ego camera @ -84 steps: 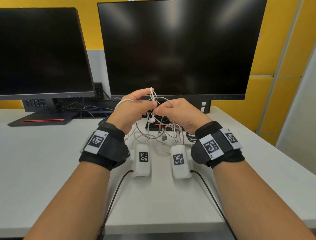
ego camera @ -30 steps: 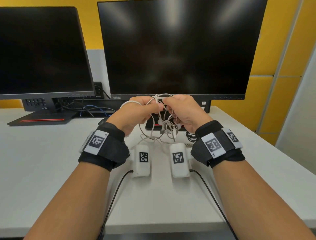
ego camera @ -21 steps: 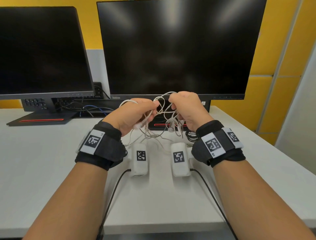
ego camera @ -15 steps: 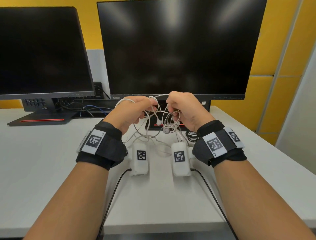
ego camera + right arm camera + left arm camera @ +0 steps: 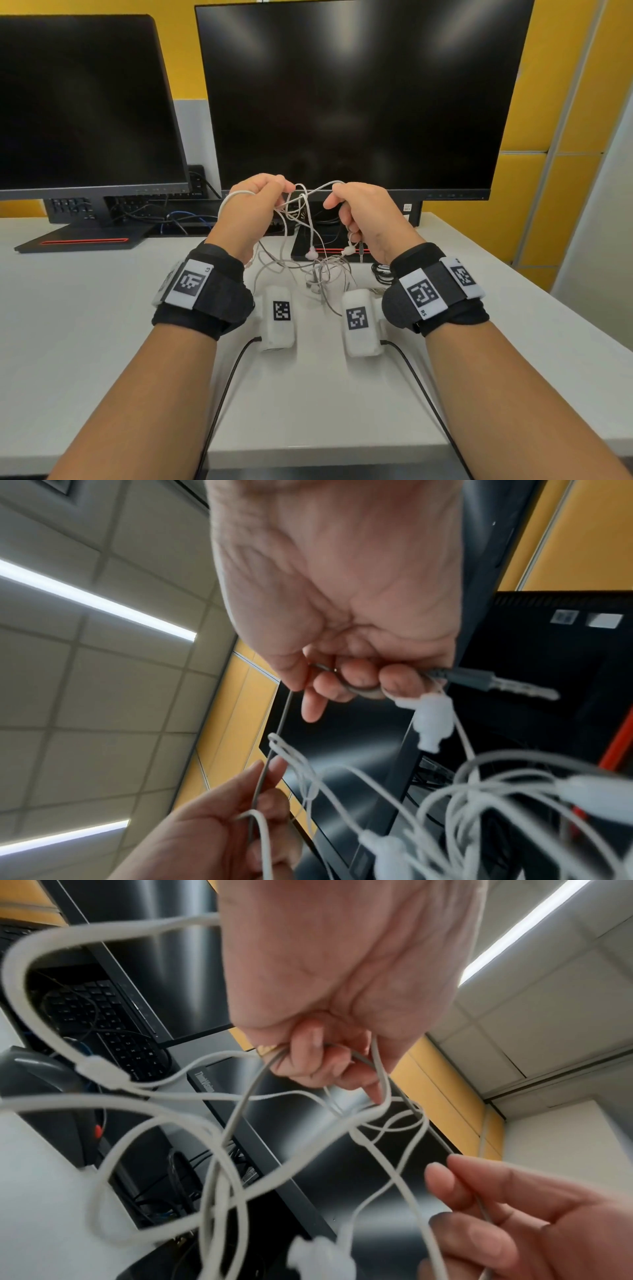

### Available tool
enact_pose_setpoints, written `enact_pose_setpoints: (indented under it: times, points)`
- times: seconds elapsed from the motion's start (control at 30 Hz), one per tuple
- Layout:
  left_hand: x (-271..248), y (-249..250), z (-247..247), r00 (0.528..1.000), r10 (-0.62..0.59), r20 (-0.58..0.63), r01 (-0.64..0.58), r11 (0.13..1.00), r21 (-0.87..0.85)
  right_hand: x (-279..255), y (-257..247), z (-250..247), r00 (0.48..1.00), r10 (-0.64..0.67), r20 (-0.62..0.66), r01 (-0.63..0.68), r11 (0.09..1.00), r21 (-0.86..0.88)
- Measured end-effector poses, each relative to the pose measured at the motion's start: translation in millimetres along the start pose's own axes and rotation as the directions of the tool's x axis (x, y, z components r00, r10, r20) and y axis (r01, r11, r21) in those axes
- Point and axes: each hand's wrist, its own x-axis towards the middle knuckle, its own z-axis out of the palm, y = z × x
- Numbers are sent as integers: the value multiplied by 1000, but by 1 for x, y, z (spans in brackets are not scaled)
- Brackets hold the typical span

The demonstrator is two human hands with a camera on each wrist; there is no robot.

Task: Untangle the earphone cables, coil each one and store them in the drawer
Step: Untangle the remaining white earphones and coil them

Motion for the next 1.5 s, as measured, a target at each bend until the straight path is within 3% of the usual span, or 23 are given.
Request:
enact_pose_setpoints:
  times: [0.2, 0.3, 0.4, 0.5, 0.6, 0.67, 0.77, 0.9, 1.0, 1.13, 1.27, 1.4, 1.5]
  points:
    - [1, 0, -2, 998, -7, 55, 7, 1000, 14, 4, 5, -2, 999, 47, -12, -46, 997, 60]
    - [-1, 1, -3, 996, -33, 79, 37, 997, -61, 4, 7, -4, 996, 73, 57, -78, 992, 102]
    - [-2, -1, -4, 995, -47, 92, 47, 999, 2, 4, 9, -6, 993, 74, 96, -86, 989, 119]
    - [-2, -1, -2, 988, -67, 136, 60, 997, 52, 2, 9, -5, 988, 107, 110, -110, 994, 20]
    - [-1, 0, -1, 990, -45, 135, 38, 998, 58, -1, 9, -2, 976, 161, 145, -128, 968, -214]
    - [-1, 0, -1, 992, -23, 126, 16, 998, 58, -3, 9, 0, 967, 154, 204, -67, 923, -379]
    - [0, 5, 4, 986, -2, 169, -11, 997, 77, -7, 7, 1, 938, 86, 336, 74, 897, -436]
    - [1, 24, 21, 958, -13, 287, -13, 996, 87, -6, 7, 2, 899, 39, 436, 142, 916, -375]
    - [2, 36, 29, 942, -28, 334, 1, 997, 80, -9, 6, 1, 870, -19, 492, 135, 971, -200]
    - [6, 35, 28, 953, -56, 297, 23, 993, 114, -13, 2, -3, 870, -77, 487, 57, 997, 54]
    - [6, 26, 21, 952, -146, 268, 110, 984, 143, -11, 0, -2, 908, -72, 414, 44, 996, 77]
    - [-5, 20, 12, 886, -265, 381, 196, 958, 210, -5, -1, 4, 969, -31, 247, 20, 999, 49]
    - [-14, 19, 7, 848, -319, 423, 234, 942, 242, 0, -8, 6, 989, 29, 148, -52, 987, 152]
